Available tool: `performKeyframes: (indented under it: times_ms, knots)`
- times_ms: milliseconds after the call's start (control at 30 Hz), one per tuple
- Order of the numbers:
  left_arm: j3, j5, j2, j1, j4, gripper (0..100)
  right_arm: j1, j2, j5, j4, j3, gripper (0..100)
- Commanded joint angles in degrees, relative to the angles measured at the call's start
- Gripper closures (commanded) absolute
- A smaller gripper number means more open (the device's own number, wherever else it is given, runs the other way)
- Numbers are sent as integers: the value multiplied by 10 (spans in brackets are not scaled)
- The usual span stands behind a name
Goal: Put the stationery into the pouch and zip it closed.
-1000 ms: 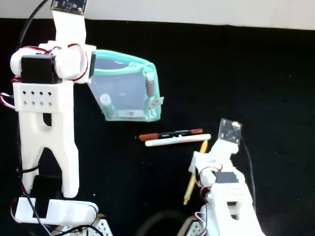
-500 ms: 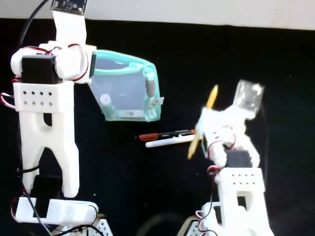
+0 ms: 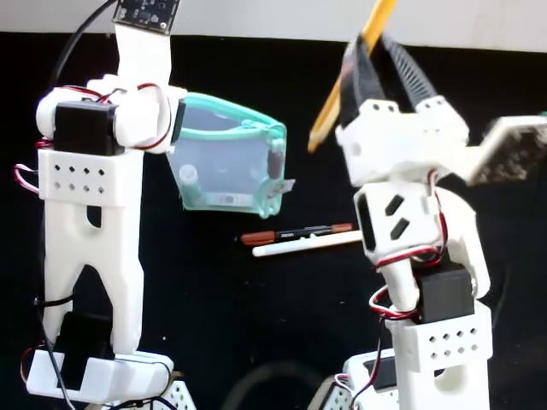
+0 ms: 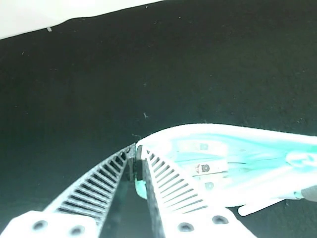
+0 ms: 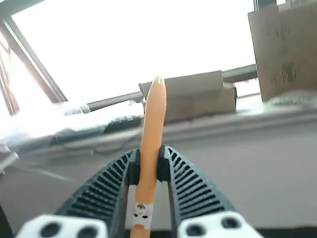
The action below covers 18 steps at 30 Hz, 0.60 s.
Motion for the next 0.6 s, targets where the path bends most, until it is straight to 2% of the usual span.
performKeyframes:
  times_ms: [0,300,567]
  knots:
    - [50,2,15,25,12,994,-8,0,8,-87,-15,993]
    - [51,2,15,27,8,994,-64,62,9,-207,45,993]
    - [51,2,15,27,8,994,-140,150,10,-239,44,993]
